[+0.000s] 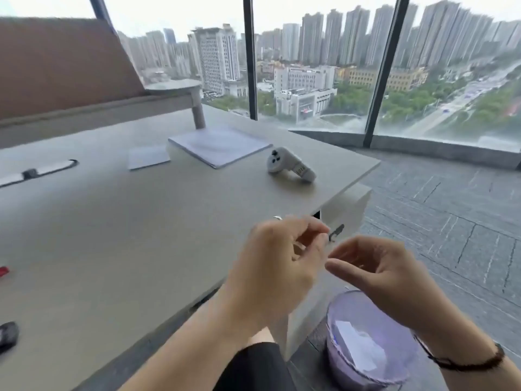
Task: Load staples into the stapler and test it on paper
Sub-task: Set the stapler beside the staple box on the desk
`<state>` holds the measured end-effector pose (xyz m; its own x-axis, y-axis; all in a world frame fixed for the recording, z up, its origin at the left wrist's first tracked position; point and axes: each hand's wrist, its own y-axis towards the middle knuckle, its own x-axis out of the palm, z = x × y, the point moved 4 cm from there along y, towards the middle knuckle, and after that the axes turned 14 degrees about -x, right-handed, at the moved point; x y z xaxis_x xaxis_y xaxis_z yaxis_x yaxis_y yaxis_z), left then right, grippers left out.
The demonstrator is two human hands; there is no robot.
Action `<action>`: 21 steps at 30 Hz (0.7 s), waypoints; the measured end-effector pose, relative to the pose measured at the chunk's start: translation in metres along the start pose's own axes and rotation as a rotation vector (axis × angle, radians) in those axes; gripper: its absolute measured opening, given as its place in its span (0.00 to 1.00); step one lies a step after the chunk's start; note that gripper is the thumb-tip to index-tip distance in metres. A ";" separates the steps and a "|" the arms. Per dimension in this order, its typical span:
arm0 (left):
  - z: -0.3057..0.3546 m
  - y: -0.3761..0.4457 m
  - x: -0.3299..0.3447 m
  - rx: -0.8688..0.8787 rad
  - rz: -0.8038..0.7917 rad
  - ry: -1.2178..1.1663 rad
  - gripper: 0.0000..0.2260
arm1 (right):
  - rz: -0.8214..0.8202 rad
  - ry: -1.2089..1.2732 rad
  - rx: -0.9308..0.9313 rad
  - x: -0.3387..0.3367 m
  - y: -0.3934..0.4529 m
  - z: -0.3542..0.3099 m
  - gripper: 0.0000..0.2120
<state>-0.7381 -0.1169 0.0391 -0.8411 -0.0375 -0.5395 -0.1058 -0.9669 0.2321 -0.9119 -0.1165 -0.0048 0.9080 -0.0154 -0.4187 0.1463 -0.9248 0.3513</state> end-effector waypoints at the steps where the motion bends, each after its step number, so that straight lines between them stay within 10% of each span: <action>1: 0.000 -0.008 -0.027 -0.009 0.062 -0.024 0.05 | -0.021 0.017 -0.045 0.014 0.006 -0.021 0.03; 13: -0.104 -0.139 -0.292 -0.291 0.633 0.203 0.03 | -0.498 0.098 -0.328 0.262 0.044 -0.177 0.06; 21: -0.158 -0.208 -0.335 -0.569 0.551 0.372 0.11 | -0.582 -0.002 -0.332 0.361 0.044 -0.197 0.17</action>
<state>-0.3506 0.0570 0.0442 -0.4567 -0.5204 -0.7215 0.6290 -0.7624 0.1518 -0.5008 -0.0881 0.0247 0.6438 0.4495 -0.6192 0.7253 -0.6163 0.3067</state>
